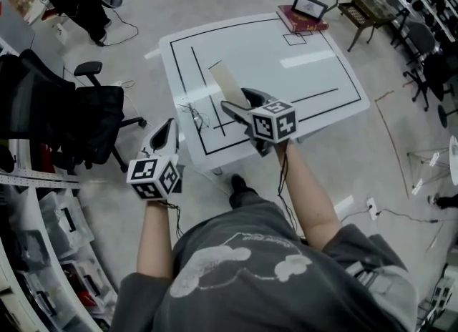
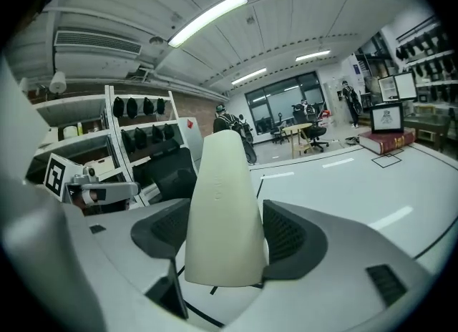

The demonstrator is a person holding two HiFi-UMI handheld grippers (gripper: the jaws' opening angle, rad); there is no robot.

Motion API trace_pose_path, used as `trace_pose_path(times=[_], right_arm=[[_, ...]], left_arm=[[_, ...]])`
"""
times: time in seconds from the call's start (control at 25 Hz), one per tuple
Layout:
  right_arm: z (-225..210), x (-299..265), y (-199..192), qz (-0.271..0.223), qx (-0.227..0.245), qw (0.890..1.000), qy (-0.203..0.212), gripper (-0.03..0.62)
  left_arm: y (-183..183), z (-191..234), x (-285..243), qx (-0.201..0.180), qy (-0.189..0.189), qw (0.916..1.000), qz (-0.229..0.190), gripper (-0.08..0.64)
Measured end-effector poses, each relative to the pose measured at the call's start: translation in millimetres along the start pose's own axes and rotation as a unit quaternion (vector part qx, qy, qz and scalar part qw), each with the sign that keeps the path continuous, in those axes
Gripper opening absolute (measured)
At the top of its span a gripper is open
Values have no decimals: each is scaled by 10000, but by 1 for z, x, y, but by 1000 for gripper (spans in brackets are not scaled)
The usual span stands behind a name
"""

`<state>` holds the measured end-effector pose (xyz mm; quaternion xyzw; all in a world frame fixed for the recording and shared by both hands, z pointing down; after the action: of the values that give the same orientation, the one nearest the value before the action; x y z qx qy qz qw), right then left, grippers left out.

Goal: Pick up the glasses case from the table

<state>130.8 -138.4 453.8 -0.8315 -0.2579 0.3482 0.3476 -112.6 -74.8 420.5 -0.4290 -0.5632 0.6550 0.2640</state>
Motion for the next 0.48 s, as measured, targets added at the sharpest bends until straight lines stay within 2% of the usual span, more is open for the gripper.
trace_pose_path(times=[0.48], right_arm=[[17, 35, -24, -151, 75, 9998, -114, 314]], left_arm=[[-17, -12, 42, 76, -3, 9999, -93, 2]])
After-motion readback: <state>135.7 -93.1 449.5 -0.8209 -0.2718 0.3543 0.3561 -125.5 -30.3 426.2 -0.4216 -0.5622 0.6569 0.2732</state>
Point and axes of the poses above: the fingertips, and each gripper's own axes: x backward along the fingers, z to its left, y out of its top, the point moved 7 cm from there along x, backward along the fingers, and after that the axes turned 14 degrees about -x, right-handed, at the moved point
